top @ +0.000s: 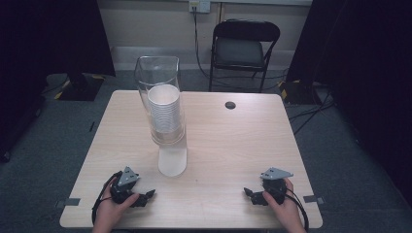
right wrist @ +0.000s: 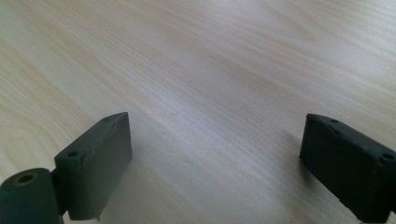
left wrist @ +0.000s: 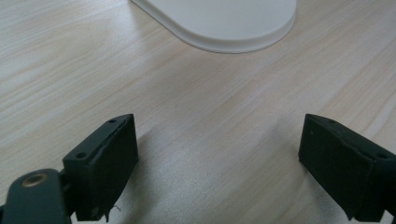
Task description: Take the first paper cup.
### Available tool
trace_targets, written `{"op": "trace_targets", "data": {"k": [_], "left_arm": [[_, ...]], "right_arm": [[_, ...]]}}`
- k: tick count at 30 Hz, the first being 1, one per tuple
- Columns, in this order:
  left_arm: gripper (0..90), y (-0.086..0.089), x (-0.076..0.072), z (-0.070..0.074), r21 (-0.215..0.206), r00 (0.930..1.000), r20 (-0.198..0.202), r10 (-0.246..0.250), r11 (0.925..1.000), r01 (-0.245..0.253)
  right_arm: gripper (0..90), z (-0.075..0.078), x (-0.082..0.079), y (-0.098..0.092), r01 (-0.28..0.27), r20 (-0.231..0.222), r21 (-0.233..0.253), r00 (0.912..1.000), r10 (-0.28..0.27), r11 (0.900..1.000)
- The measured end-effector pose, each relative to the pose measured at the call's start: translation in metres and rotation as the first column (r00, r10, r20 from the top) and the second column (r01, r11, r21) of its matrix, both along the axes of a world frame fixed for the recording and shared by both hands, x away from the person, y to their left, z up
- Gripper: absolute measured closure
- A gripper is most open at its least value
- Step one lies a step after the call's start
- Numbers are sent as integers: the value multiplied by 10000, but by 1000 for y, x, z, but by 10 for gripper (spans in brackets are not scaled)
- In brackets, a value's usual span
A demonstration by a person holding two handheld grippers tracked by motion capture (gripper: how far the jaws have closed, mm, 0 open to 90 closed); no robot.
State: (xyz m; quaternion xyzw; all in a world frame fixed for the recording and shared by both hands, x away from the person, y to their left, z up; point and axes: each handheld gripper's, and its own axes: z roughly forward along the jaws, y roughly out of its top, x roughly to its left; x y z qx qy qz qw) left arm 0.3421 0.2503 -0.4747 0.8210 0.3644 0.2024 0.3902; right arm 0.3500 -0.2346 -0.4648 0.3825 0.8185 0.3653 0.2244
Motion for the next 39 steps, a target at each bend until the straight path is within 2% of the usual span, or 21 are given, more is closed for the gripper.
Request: {"op": "trace_targets", "data": {"k": [6, 9, 10, 11, 12, 13, 14, 16, 18, 22, 27, 30, 34, 39], "left_arm": [[106, -1, -1, 0, 3, 10000, -45, 84, 10000, -84], [138, -1, -2, 1, 18, 9999, 100, 55, 10000, -55], [176, -3, -2, 1, -215, 9999, 60, 127, 9997, -126], [160, -5, -2, 4, -583, 9998, 26, 207, 9981, -205], [163, -5, -2, 4, -583, 9998, 26, 207, 9981, -205], [163, -8, -2, 8, -896, 9993, 266, 251, 9957, -226], [164, -9, -2, 11, -1042, 9990, 331, 291, 9942, -255], [164, -13, -1, 17, -1523, 9978, 528, 394, 9878, -310], [164, -20, 2, 24, -2108, 9966, 607, 550, 9767, -410], [173, -28, 6, 32, -2081, 9941, 843, 679, 9769, -491], [174, -35, 12, 42, -2351, 9892, 1161, 891, 9701, -597], [175, -39, 13, 49, -2362, 9862, 1342, 972, 9696, -635], [194, -42, 17, 59, -2355, 9842, 1492, 950, 9702, -579], [198, -46, 24, 69, -2489, 9819, 1570, 1059, 9664, -644]], "right_arm": [[82, 0, 0, 0, 0, -14, 4, 10000, 0, 10000], [81, 0, 0, 0, -6, -41, 8, 10000, 6, 10000], [81, 0, 0, 0, -11, -41, 4, 10000, 11, 10000], [81, 0, 0, 0, -12, -43, 5, 10000, 12, 10000], [81, 0, 0, 0, -12, -43, 5, 10000, 12, 10000], [82, 0, 0, 0, -3, -34, 0, 10000, 3, 10000], [81, 0, 0, 0, -7, -44, 5, 10000, 7, 10000], [81, 0, 0, 0, -8, -42, 3, 10000, 8, 10000], [81, 0, 0, 0, -11, -40, 4, 10000, 11, 10000], [81, 0, 0, 0, -5, -39, 1, 10000, 5, 10000], [81, 0, 0, 0, -3, -40, 2, 10000, 3, 10000], [81, 0, 0, 0, -4, -42, 3, 10000, 4, 10000], [81, 0, 0, 0, -8, -36, 1, 10000, 8, 10000], [81, 0, 0, 0, -6, -38, 0, 10000, 6, 10000]]}}
